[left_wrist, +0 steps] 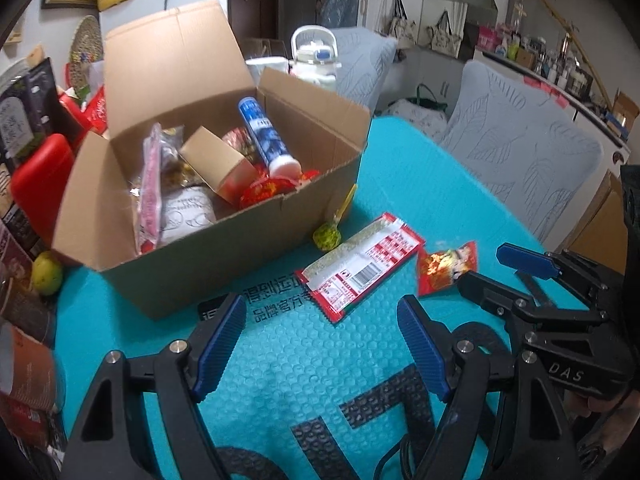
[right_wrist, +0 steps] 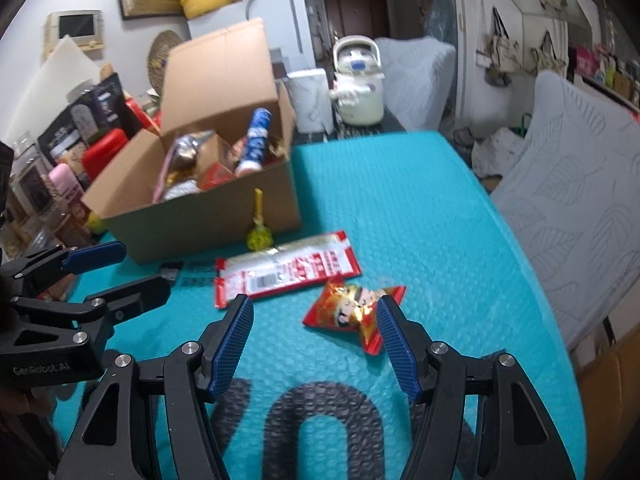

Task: Organize snacks
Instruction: 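Move the left gripper to the red-and-white wrapper while the right gripper approaches the red-gold packet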

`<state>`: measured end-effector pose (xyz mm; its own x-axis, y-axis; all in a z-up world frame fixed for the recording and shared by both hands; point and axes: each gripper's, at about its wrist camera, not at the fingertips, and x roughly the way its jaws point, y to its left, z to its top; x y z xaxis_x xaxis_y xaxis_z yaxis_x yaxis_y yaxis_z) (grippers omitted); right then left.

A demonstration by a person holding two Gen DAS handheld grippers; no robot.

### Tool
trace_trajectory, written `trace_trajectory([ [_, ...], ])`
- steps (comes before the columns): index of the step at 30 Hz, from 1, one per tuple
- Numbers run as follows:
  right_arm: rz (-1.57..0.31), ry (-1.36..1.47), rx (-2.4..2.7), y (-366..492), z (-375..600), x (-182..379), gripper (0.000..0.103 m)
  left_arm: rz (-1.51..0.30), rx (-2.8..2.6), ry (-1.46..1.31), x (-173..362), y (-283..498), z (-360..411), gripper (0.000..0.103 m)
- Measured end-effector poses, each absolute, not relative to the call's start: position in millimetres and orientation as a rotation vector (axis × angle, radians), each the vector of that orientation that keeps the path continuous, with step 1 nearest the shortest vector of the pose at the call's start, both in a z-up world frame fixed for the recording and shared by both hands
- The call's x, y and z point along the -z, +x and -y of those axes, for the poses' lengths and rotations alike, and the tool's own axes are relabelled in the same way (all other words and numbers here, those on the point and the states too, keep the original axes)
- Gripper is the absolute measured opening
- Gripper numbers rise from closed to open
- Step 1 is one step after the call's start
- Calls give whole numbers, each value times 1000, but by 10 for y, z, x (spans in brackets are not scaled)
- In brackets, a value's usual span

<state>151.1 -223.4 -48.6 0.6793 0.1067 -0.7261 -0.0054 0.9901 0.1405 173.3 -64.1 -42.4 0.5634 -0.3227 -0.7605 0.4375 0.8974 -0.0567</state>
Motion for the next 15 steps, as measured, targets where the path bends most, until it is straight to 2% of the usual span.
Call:
trace_trajectory([
  [9,-924,163,-16,1810,2364,790,74,-922,513,154,674,2012,777,78],
  [15,-953,193,-37,1936,2425,922,74,-987,567,125,836,2251,839,78],
])
